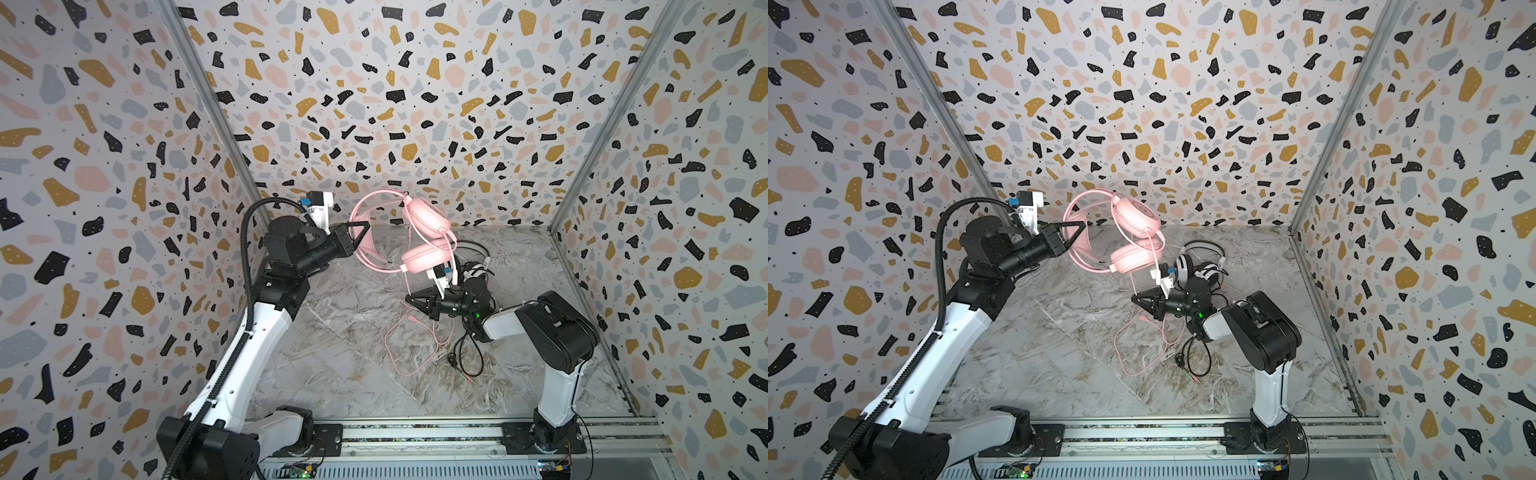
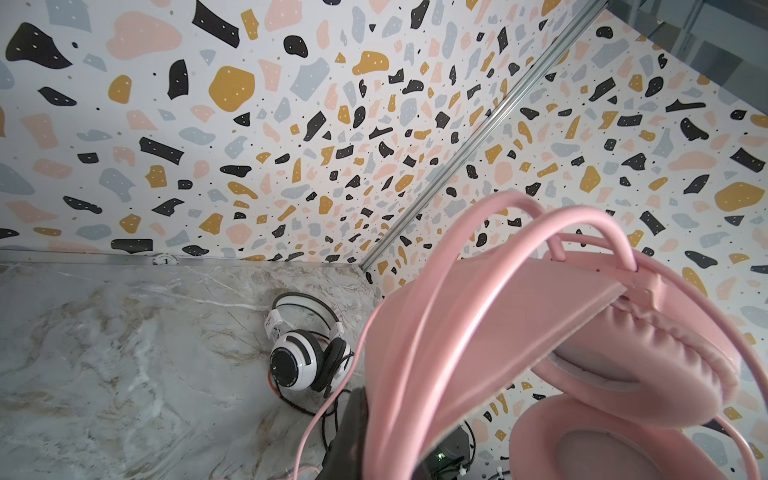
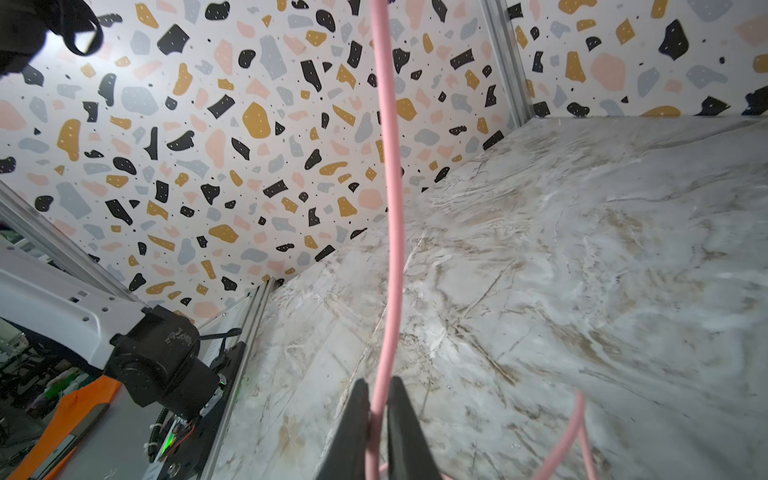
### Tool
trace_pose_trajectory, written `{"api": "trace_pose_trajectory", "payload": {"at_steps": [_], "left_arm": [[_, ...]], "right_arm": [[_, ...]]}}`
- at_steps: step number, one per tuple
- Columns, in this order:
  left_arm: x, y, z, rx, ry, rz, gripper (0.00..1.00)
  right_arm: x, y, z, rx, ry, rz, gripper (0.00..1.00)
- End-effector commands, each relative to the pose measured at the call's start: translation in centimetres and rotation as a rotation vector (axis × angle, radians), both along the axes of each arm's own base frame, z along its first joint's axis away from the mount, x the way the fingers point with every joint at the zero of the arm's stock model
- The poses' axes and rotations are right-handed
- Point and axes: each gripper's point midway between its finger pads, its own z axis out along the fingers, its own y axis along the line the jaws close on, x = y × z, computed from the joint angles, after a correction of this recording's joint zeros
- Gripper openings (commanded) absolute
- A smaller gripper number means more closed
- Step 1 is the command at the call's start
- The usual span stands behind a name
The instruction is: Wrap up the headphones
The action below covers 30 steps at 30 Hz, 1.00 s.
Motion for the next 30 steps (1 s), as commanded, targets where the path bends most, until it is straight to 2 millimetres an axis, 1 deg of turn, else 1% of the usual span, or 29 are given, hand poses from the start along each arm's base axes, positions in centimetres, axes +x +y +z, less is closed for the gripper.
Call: {"api": "trace_pose_trajectory", "payload": {"at_steps": [1, 4, 5, 8, 9, 13, 16, 19, 21, 23, 27, 30], "left_arm": [[0.0, 0.6, 3.1, -0.097, -0.092, 0.016, 0.0], [1.2, 2.1, 2.4, -0.108, -0.071, 0.097, 0.0], [1.6, 2.6, 2.3, -0.117, -0.066, 0.12, 0.0], [2.5, 3.6, 2.0, -0.143, -0.056, 0.166, 0.0], [2.6, 3.9, 2.4, -0.155, -0.071, 0.175, 0.0], [3.5, 5.4, 1.7, -0.162, -0.065, 0.263, 0.0], [4.1, 7.3, 1.2, -0.151, -0.049, 0.366, 0.0], [4.6, 9.8, -0.2, -0.107, -0.002, 0.516, 0.0], [4.4, 10.9, -0.7, -0.109, -0.005, 0.584, 0.0], [4.1, 11.8, -1.1, -0.096, -0.012, 0.631, 0.0], [4.0, 13.6, -2.5, -0.025, 0.004, 0.735, 0.0], [3.9, 14.2, -3.4, 0.011, 0.011, 0.771, 0.0]], "right_arm": [[-0.9, -0.5, 3.6, 0.074, -0.064, -0.007, 0.06], [-2.0, -1.0, 4.1, 0.073, -0.058, -0.02, 0.05], [-2.4, -0.9, 3.5, 0.046, -0.034, -0.027, 0.05], [-3.8, -0.5, 2.8, -0.007, -0.025, -0.041, 0.05], [-4.5, -0.1, 2.6, -0.025, -0.025, -0.038, 0.05], [-7.0, 0.3, 2.4, -0.084, -0.041, -0.055, 0.05], [-9.0, 0.5, 2.5, -0.151, -0.063, -0.074, 0.05], [-10.6, 0.0, 2.8, -0.211, -0.08, -0.093, 0.05], [-11.5, -0.4, 3.2, -0.242, -0.091, -0.109, 0.06], [-11.8, -0.8, 4.0, -0.261, -0.099, -0.122, 0.06], [-12.6, -1.2, 6.3, -0.297, -0.135, -0.138, 0.06], [-12.9, -1.4, 7.9, -0.318, -0.161, -0.151, 0.06]]}}
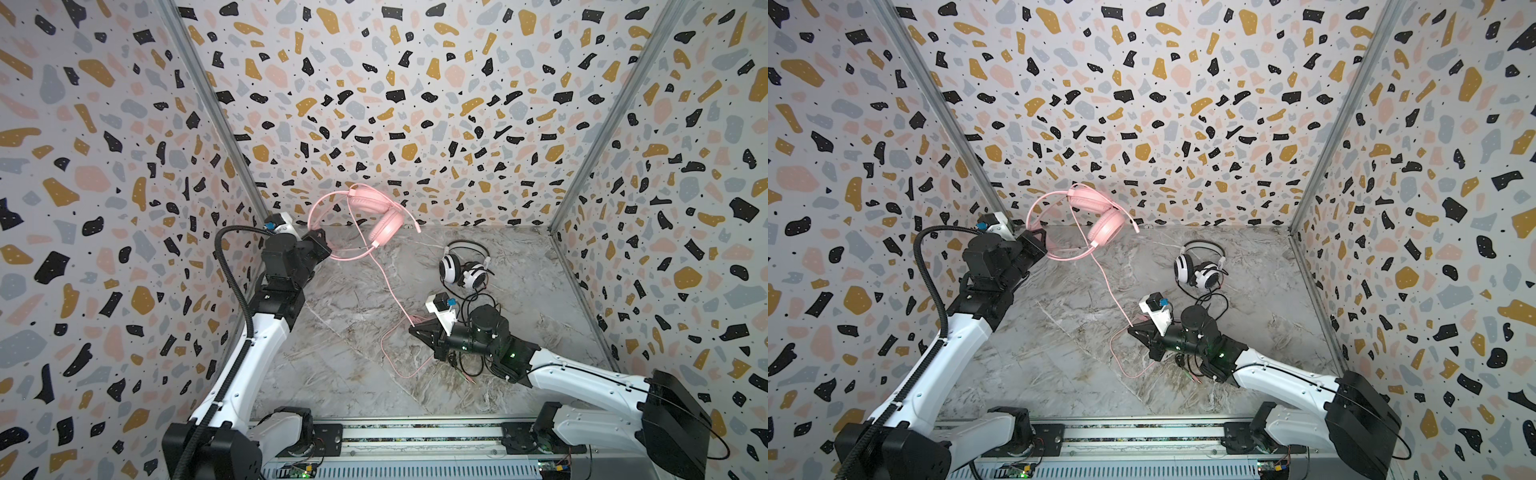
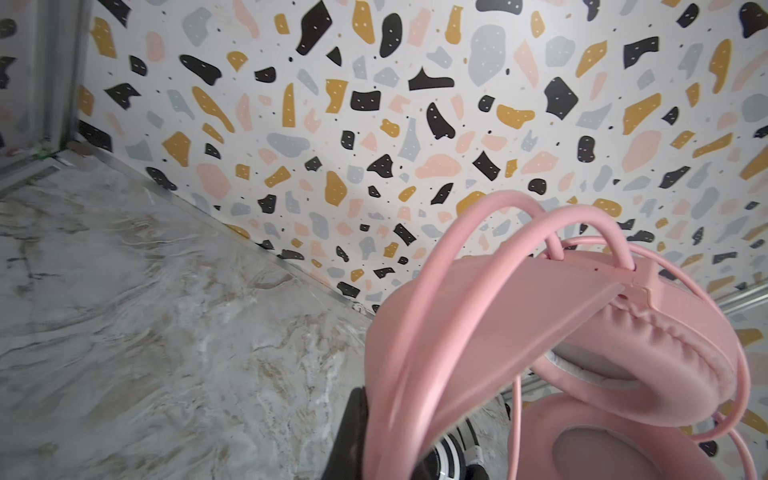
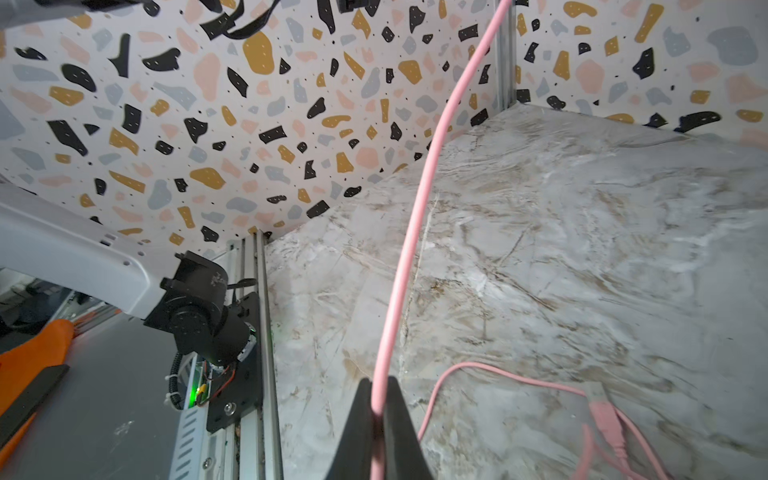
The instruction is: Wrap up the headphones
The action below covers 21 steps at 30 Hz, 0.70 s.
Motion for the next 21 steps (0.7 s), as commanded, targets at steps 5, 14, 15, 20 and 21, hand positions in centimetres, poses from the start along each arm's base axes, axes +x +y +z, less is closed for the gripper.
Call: {"api": "trace_pose_trajectory", "payload": {"at_steps": [5, 14, 15, 20, 21], "left_arm": [[-0.4, 1.8, 2.1, 0.088, -0.088, 0.092, 0.0], [-1.4, 0.1, -0.4, 0.33, 0.016, 0.058, 0.0], [-1.7, -0.2, -0.7, 0.356, 0.025, 0.043, 0.0], [-2.9, -2.5, -1.3, 0.492, 0.062, -0.073, 0.0], [-3.1, -3.1, -1.5, 0.513, 0.067, -0.102, 0.0]], "right_arm": [[0.4, -0.9, 4.4, -0.098, -0.074, -0.056, 0.06], [4.0, -3.0, 10.7, -0.244, -0.24, -0.229, 0.07], [4.6, -3.5, 11.1, -0.262, -0.252, -0.254, 0.07], [7.2, -5.4, 13.8, -0.27, -0.292, -0.332, 0.08], [7.5, -5.6, 14.2, -0.271, -0.3, -0.34, 0.08]]}}
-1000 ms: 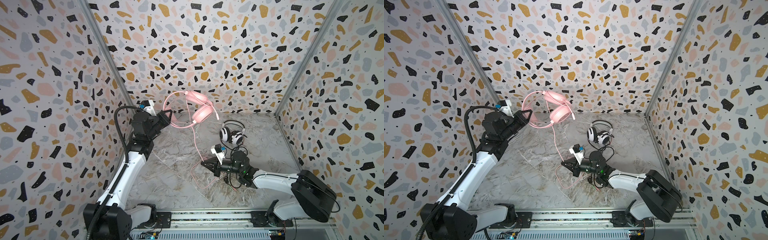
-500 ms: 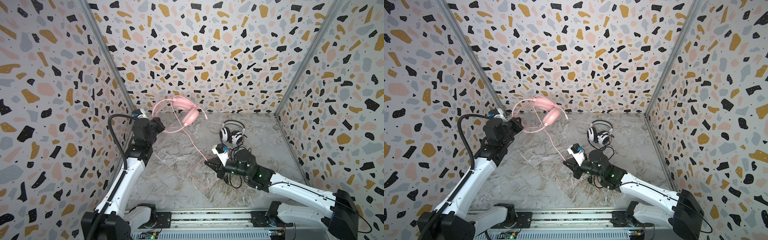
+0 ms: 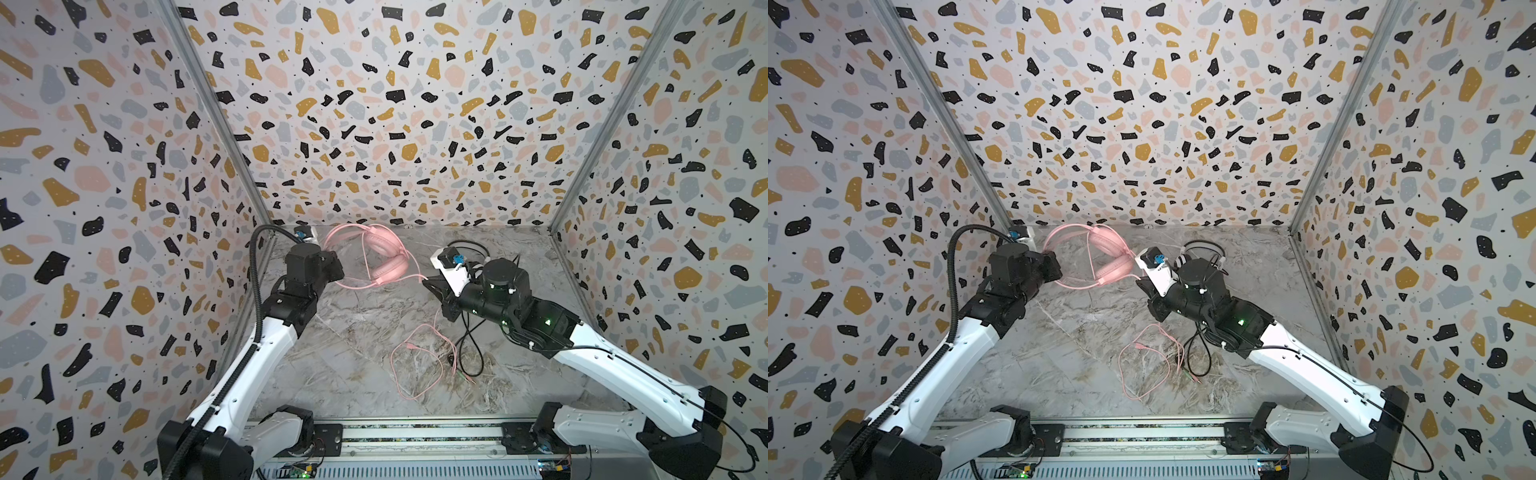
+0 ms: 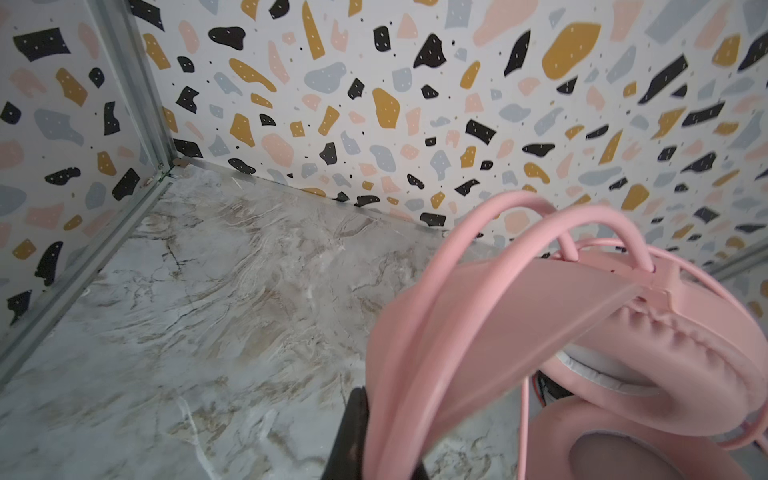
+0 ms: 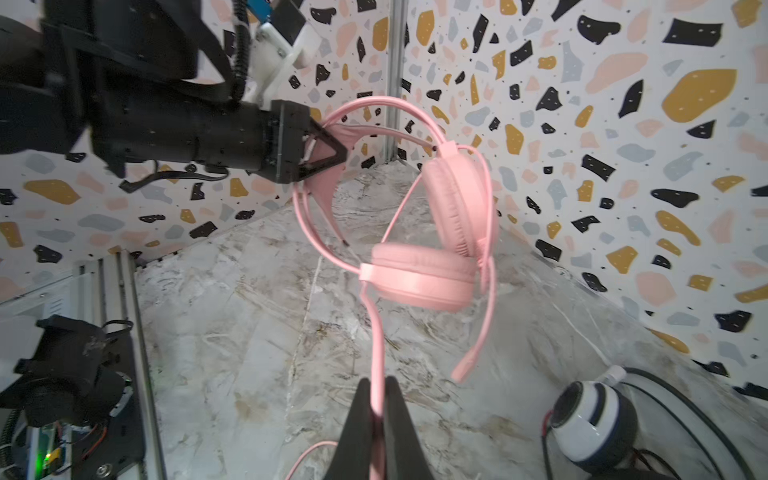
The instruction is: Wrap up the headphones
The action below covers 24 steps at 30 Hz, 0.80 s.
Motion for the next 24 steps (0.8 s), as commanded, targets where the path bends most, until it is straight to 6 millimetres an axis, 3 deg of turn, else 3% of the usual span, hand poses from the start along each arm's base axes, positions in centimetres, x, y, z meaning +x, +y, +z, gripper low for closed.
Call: {"api": "trace_pose_trajectory", "payload": {"at_steps": [1, 5, 14, 19, 24], "left_arm": [[-0.6, -1.4, 4.1, 0.087, -0.102, -0.088, 0.0], [-1.9, -4.2, 2.6, 0.168, -0.032, -0.238, 0.0], [-4.8, -8.3, -0.5, 0.244, 0.053, -0.532, 0.0], [-7.1, -11.0, 0.3, 0.127, 0.017, -0.692, 0.0], [-8.9, -12.2, 1.2, 0.05, -0.001, -0.778, 0.0]], "right_arm": [[1.5, -1.9, 1.9, -0.042, -0.059, -0.057, 0.08], [3.4, -2.5, 2.7, -0.031, -0.072, -0.077, 0.09], [6.0, -1.0, 2.4, -0.001, -0.054, -0.026, 0.1], [8.5, -1.2, 1.0, 0.012, -0.024, -0.019, 0.1], [9.3, -0.9, -0.8, 0.043, 0.025, 0.018, 0.13]]}}
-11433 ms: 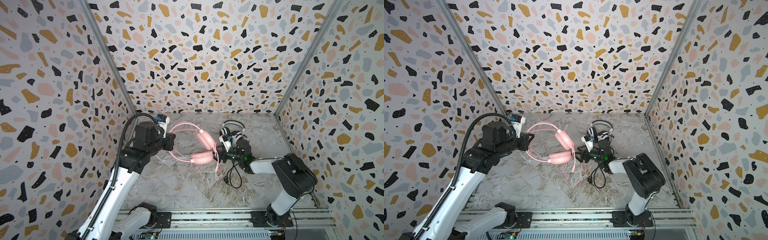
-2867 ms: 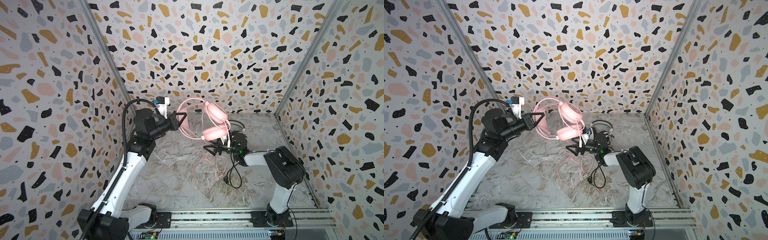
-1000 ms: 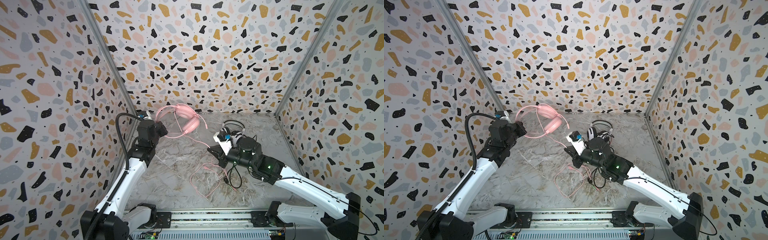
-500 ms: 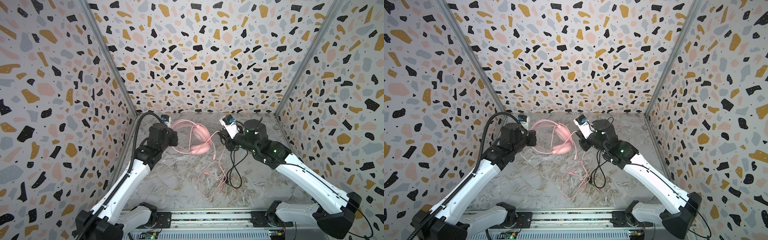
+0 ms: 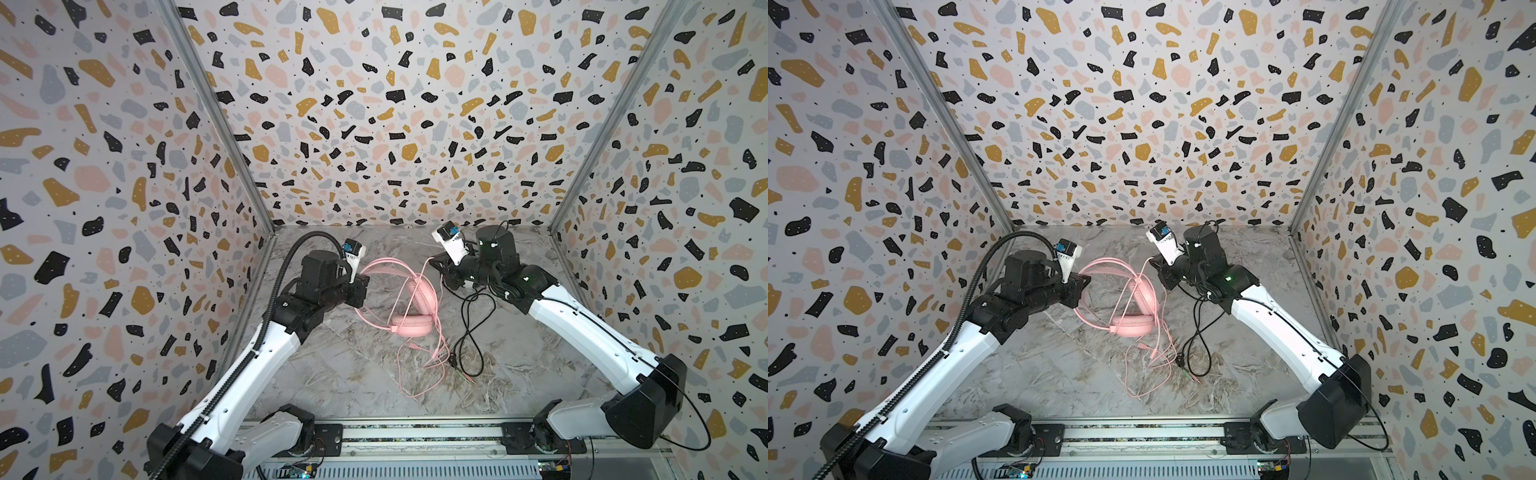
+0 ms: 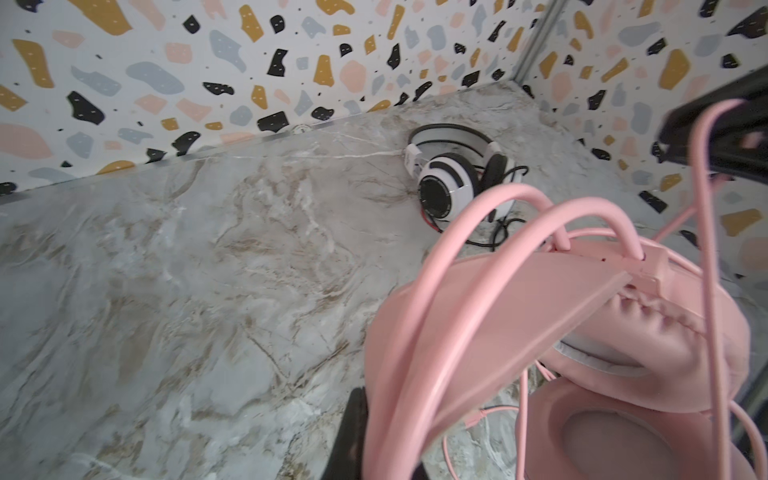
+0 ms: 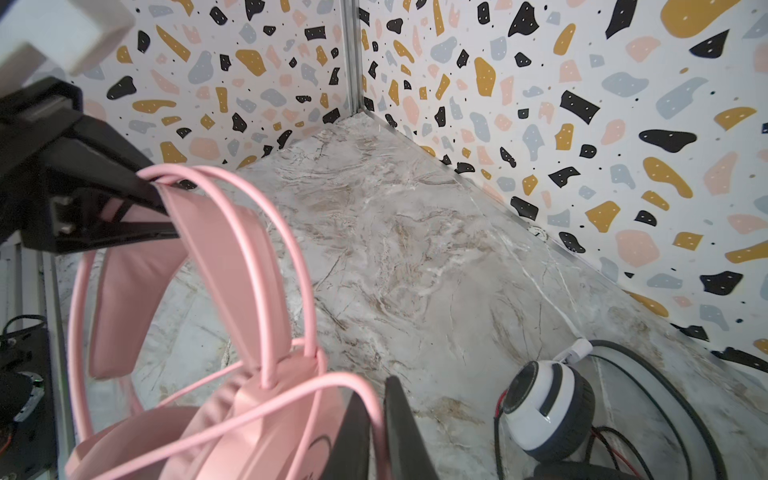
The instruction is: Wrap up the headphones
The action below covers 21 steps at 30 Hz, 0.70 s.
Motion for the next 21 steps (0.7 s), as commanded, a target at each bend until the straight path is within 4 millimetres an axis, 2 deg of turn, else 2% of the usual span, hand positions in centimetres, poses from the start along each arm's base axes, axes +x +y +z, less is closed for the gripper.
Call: {"api": "trace_pose_trajectory", "payload": {"at_steps": [1, 6, 12, 15, 19, 21], "left_arm": [[-2.4, -2.3, 2.5, -0.117, -0.041, -0.155, 0.0], [-3.9, -4.1, 3.2, -0.197, 0.003, -0.272, 0.0], [-4.4, -4.6, 7.4, -0.325, -0.068, -0.287, 0.0], [-4.7, -4.7, 9.0, -0.363, -0.087, -0.294, 0.0], [-4.6, -4.9, 10.2, -0.395, -0.087, -0.298, 0.0], [-4.6, -4.9, 10.8, -0.388, -0.087, -0.297, 0.0]], "right_arm": [[0.6, 0.1, 3.1, 0.101, -0.078, 0.017, 0.13], [0.2, 0.2, 2.8, 0.168, -0.061, 0.071, 0.16], [-0.7, -0.2, 1.2, 0.213, -0.026, 0.103, 0.21], [-1.5, -0.7, 0.5, 0.266, 0.0, 0.137, 0.28], [-2.8, -0.5, -0.4, 0.326, 0.026, 0.202, 0.47], [-3.3, 0.0, -0.8, 0.348, 0.046, 0.248, 0.53]]}}
